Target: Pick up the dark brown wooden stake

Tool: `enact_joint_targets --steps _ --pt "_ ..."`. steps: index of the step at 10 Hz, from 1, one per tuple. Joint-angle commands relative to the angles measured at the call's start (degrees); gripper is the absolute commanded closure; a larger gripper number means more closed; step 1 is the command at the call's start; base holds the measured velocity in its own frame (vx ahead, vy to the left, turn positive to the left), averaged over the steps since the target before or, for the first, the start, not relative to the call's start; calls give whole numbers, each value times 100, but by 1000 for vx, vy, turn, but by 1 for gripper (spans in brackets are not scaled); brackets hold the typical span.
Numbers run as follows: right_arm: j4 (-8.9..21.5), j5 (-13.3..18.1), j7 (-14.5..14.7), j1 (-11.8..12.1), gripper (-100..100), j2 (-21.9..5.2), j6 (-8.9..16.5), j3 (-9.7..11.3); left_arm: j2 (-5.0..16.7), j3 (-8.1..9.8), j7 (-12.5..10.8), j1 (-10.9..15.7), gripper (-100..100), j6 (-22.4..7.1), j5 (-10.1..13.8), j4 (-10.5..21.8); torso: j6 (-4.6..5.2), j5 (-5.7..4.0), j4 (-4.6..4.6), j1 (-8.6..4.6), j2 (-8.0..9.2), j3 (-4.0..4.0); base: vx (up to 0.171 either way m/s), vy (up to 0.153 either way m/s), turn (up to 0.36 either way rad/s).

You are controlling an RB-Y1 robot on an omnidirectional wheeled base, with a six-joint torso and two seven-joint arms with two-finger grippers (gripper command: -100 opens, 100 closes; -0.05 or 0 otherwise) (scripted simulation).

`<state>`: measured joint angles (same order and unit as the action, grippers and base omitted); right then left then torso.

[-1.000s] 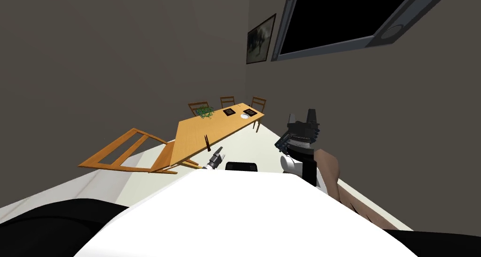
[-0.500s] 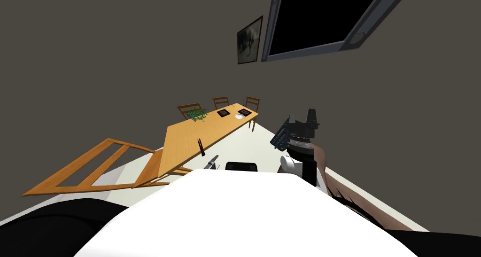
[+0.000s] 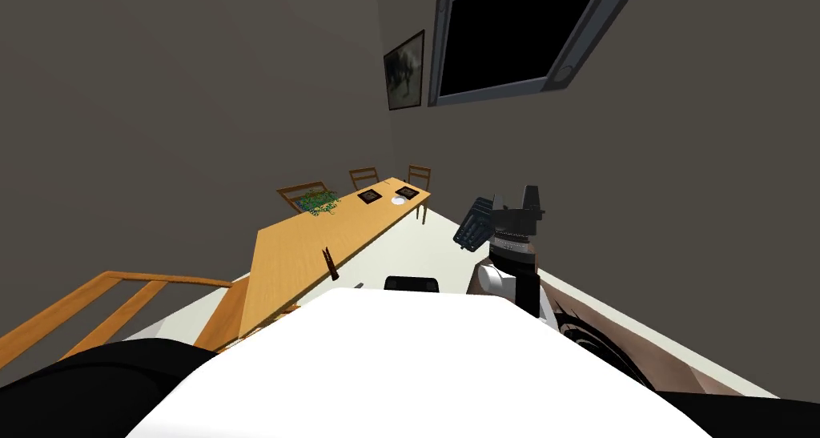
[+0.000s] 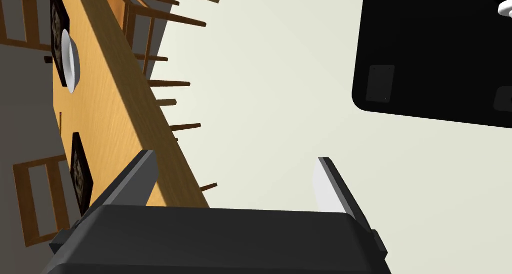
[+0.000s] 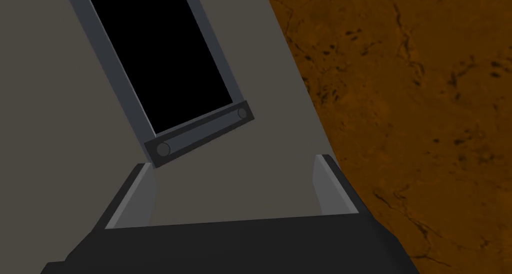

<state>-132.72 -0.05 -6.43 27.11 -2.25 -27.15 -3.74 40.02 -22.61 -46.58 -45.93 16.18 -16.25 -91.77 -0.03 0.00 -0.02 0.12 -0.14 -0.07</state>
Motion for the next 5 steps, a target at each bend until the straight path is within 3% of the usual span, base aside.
enact_joint_targets --steps 1,5 --pt "0 0 0 0 0 0 0 0 174 -49 -74 -46 -100 -140 46 -78 0 0 0 0 0 0 47 20 -63" --pt "0 0 0 0 0 0 0 0 752 -358 -201 -162 -100 -300 236 382 0 1 -1 8 -7 -4 75 34 -229"
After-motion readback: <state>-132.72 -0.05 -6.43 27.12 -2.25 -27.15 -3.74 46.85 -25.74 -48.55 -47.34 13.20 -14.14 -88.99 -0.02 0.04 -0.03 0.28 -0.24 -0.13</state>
